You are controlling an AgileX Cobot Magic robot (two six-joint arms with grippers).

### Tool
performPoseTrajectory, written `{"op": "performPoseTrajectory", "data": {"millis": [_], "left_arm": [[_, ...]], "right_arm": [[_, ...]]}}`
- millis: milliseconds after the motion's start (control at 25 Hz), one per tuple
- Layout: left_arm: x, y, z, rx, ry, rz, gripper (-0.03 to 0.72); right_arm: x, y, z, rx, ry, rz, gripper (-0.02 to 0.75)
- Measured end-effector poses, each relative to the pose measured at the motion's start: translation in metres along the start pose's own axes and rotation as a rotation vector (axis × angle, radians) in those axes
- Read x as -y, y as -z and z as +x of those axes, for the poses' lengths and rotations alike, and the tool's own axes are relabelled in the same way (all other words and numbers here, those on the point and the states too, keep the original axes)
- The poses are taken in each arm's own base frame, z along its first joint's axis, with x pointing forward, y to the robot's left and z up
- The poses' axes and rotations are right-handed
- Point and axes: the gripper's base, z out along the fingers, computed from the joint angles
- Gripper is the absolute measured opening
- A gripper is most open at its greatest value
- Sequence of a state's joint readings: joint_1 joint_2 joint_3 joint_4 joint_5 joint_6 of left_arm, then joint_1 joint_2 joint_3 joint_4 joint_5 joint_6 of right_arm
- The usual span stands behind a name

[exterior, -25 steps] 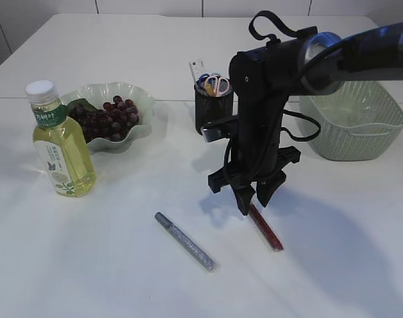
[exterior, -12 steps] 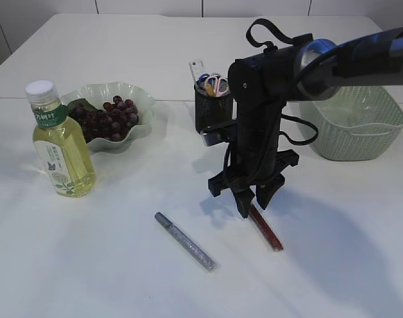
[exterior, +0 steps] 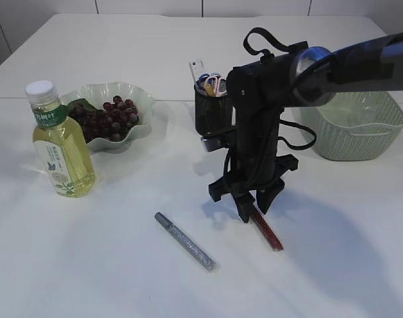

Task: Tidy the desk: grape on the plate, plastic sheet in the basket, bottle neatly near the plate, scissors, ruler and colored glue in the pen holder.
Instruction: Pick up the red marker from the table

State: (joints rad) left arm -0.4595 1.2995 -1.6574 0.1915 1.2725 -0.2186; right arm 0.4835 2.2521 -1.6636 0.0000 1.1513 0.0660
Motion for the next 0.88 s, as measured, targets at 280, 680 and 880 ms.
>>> {"op": "performPoseTrajectory", "data": {"millis": [280,680,880], "left_arm": [[0.0,0.0,0.0,0.0,0.0,0.0,0.371],[0.0,0.0,0.0,0.0,0.0,0.0,0.371],[0.0,0.0,0.0,0.0,0.0,0.0,0.371]], "right_arm": [[0.0,-0.0036,-0.0003,-0.008,0.0,0.001,0.313],[0.0,-0.0044,-0.0007,-0.006,0.0,0.0,0.269],[-0.0001,-0.0044,-0.0008,-0.005,0.0,0.0,0.197]]}}
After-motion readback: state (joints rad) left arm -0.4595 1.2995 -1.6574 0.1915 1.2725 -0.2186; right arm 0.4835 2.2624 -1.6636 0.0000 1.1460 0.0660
